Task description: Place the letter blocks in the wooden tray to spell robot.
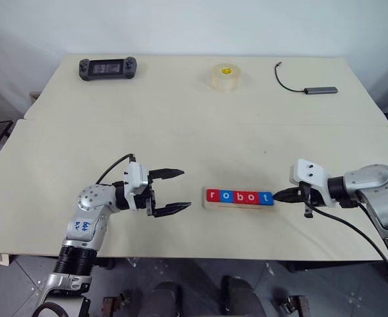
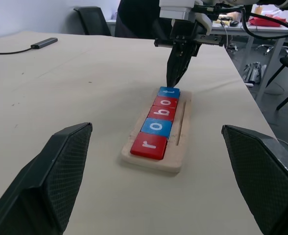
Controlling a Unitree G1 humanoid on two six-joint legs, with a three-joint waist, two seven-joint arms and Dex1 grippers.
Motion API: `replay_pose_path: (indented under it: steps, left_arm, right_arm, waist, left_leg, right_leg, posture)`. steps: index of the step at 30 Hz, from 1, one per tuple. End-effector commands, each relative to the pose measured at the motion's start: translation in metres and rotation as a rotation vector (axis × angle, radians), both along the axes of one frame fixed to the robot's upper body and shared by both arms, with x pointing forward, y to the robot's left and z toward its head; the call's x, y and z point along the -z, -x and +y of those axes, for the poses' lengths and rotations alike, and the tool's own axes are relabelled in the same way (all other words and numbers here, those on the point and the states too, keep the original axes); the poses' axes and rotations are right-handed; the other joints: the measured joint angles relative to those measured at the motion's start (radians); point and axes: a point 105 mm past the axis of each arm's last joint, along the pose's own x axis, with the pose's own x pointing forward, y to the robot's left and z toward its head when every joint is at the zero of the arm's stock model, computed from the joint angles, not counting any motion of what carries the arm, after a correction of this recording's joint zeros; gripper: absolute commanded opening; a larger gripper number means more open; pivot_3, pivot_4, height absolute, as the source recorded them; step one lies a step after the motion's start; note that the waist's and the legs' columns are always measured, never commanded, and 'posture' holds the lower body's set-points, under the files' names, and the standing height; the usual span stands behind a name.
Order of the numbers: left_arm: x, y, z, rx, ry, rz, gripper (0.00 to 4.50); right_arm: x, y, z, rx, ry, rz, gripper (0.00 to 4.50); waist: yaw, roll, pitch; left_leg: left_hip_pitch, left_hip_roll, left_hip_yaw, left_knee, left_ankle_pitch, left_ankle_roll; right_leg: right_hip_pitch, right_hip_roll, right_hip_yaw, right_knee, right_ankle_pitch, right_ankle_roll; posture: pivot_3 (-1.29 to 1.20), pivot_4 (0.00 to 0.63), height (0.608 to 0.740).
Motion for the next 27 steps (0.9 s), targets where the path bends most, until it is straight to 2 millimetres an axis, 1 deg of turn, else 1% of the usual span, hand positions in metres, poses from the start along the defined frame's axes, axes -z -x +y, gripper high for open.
replay_pose_path:
  steps: [1, 3, 4, 6, 7, 8, 10, 12, 13, 14, 17, 18, 19, 21, 22, 24, 27]
  left_arm:
    - [-0.004, 0.001, 0.002, 0.001, -0.011, -0.022, 4.50]
    - [-0.002, 0.000, 0.004, -0.004, -0.033, -0.025, 4.50]
    - [-0.001, 0.000, 0.006, -0.006, -0.041, -0.028, 4.50]
    - [0.000, -0.001, 0.012, -0.021, -0.063, -0.031, 4.50]
    - [0.002, -0.001, 0.016, -0.031, -0.072, -0.032, 4.50]
    - [0.003, -0.002, 0.019, -0.041, -0.081, -0.029, 4.50]
    - [0.005, -0.002, 0.027, -0.062, -0.097, -0.022, 4.50]
    - [0.007, -0.001, 0.033, -0.080, -0.103, -0.021, 4.50]
    - [0.008, -0.001, 0.036, -0.090, -0.111, -0.017, 4.50]
    - [0.011, 0.000, 0.041, -0.108, -0.121, -0.003, 4.50]
    - [0.016, 0.004, 0.048, -0.122, -0.139, 0.015, 4.50]
    - [0.018, 0.003, 0.050, -0.135, -0.149, 0.013, 4.50]
    - [0.017, 0.002, 0.050, -0.150, -0.142, 0.013, 4.50]
    - [0.014, 0.000, 0.050, -0.177, -0.128, 0.006, 4.50]
    - [0.013, 0.000, 0.050, -0.183, -0.124, 0.003, 4.50]
    - [0.011, 0.001, 0.050, -0.188, -0.128, -0.004, 4.50]
    - [0.009, 0.004, 0.049, -0.186, -0.132, -0.015, 4.50]
  right_arm:
    - [-0.023, 0.006, -0.004, -0.007, -0.068, -0.122, 0.01]
    - [-0.024, 0.017, -0.008, -0.029, -0.110, -0.140, 0.01]
    - [-0.024, 0.026, -0.010, -0.052, -0.156, -0.126, 0.01]
    - [-0.029, 0.038, -0.011, -0.086, -0.282, -0.161, 0.01]
    - [-0.033, 0.041, -0.012, -0.085, -0.348, -0.194, 0.01]
    - [-0.032, 0.043, -0.014, -0.054, -0.401, -0.170, 0.18]
    - [-0.027, 0.048, -0.013, -0.055, -0.452, -0.181, 0.52]
    - [-0.019, 0.058, -0.009, -0.057, -0.493, -0.107, 1.16]
    - [-0.016, 0.059, -0.008, -0.069, -0.488, -0.140, 1.53]
    - [-0.011, 0.062, -0.008, -0.066, -0.498, -0.154, 1.78]
    - [-0.002, 0.068, -0.003, -0.049, -0.552, -0.149, 2.86]
    - [0.003, 0.070, -0.002, -0.055, -0.542, -0.154, 3.25]
    - [0.007, 0.070, -0.002, -0.052, -0.538, -0.159, 3.55]
    - [0.010, 0.069, -0.002, -0.046, -0.543, -0.177, 4.28]
    - [0.010, 0.069, -0.001, -0.044, -0.546, -0.181, 4.48]
    - [0.008, 0.067, -0.001, -0.051, -0.537, -0.202, 4.48]
    - [0.006, 0.062, -0.011, -0.048, -0.514, -0.198, 4.48]
  waist:
    - [0.005, 0.000, 0.000]
    - [0.013, 0.000, 0.000]
    - [0.018, 0.000, 0.000]
    - [0.024, 0.000, 0.000]
    - [0.023, 0.000, 0.000]
    - [0.022, 0.000, 0.000]
    - [0.020, 0.000, 0.000]
    - [0.019, 0.000, 0.000]
    - [0.019, 0.000, 0.000]
    - [0.018, 0.000, 0.000]
    - [0.019, 0.000, 0.000]
    - [0.019, 0.000, 0.000]
    - [0.020, 0.000, 0.000]
    - [0.023, 0.000, 0.000]
    - [0.022, 0.000, 0.000]
    - [0.021, 0.000, 0.000]
    - [0.020, 0.000, 0.000]
  left_leg:
    - [0.000, 0.000, 0.000, 0.000, 0.000, 0.000]
    - [0.000, 0.000, -0.001, 0.000, 0.000, 0.000]
    - [0.000, 0.000, 0.000, 0.000, 0.000, 0.000]
    - [0.000, 0.000, 0.000, 0.000, 0.000, 0.000]
    - [0.000, 0.000, -0.001, 0.000, 0.000, 0.000]
    - [0.000, 0.000, 0.000, 0.000, 0.000, 0.000]
    - [0.001, 0.000, 0.000, 0.000, 0.000, 0.000]
    - [0.002, 0.001, 0.000, 0.000, 0.000, 0.000]
    - [0.002, 0.001, 0.000, 0.000, 0.000, 0.000]
    - [0.002, 0.001, 0.000, 0.000, 0.000, 0.000]
    - [0.002, 0.001, 0.000, 0.000, 0.000, 0.000]
    - [0.002, 0.001, 0.000, 0.000, 0.000, 0.000]
    - [0.002, 0.000, 0.000, 0.000, 0.000, 0.000]
    - [0.002, 0.000, 0.000, 0.000, 0.000, 0.000]
    - [0.002, 0.000, 0.000, 0.000, 0.000, 0.000]
    - [0.002, 0.000, 0.000, 0.000, 0.000, 0.000]
    - [0.002, 0.000, 0.000, 0.000, 0.000, 0.000]
  right_leg:
    - [0.000, 0.000, 0.000, 0.000, 0.000, 0.000]
    - [0.001, 0.000, -0.001, 0.000, 0.000, 0.000]
    - [0.001, 0.000, 0.000, 0.000, 0.000, 0.000]
    - [0.001, 0.000, -0.001, -0.001, 0.000, 0.000]
    - [0.001, 0.000, -0.001, -0.001, 0.000, 0.000]
    - [0.002, 0.000, -0.001, -0.001, 0.000, 0.000]
    - [0.002, 0.000, 0.000, 0.000, 0.000, 0.000]
    - [0.002, 0.001, 0.000, 0.000, 0.000, 0.000]
    - [0.002, 0.001, 0.000, 0.001, 0.000, 0.000]
    - [0.002, 0.001, 0.000, 0.000, 0.000, 0.000]
    - [0.002, 0.001, 0.000, 0.000, 0.000, 0.000]
    - [0.002, 0.001, 0.001, 0.000, 0.000, 0.000]
    - [0.002, 0.000, 0.001, 0.001, 0.000, 0.000]
    - [0.002, 0.000, 0.001, 0.001, 0.000, 0.000]
    - [0.002, 0.000, 0.001, 0.001, 0.000, 0.000]
    - [0.002, 0.000, 0.001, 0.001, 0.000, 0.000]
    - [0.002, 0.000, 0.001, 0.001, 0.000, 0.000]
  posture:
    - [0.00, 0.150, 0.740]
    - [0.00, 0.150, 0.740]
    - [0.00, 0.150, 0.740]
    - [0.00, 0.150, 0.740]
    - [0.00, 0.150, 0.740]
    - [0.00, 0.150, 0.740]
    - [0.00, 0.150, 0.740]
    - [0.00, 0.150, 0.740]
    - [0.00, 0.150, 0.740]
    - [0.00, 0.150, 0.740]
    - [0.00, 0.150, 0.740]
    - [0.00, 0.150, 0.740]
    - [0.00, 0.150, 0.740]
    - [0.00, 0.150, 0.740]
    - [0.00, 0.150, 0.740]
    - [0.00, 0.150, 0.740]
    - [0.00, 0.150, 0.740]
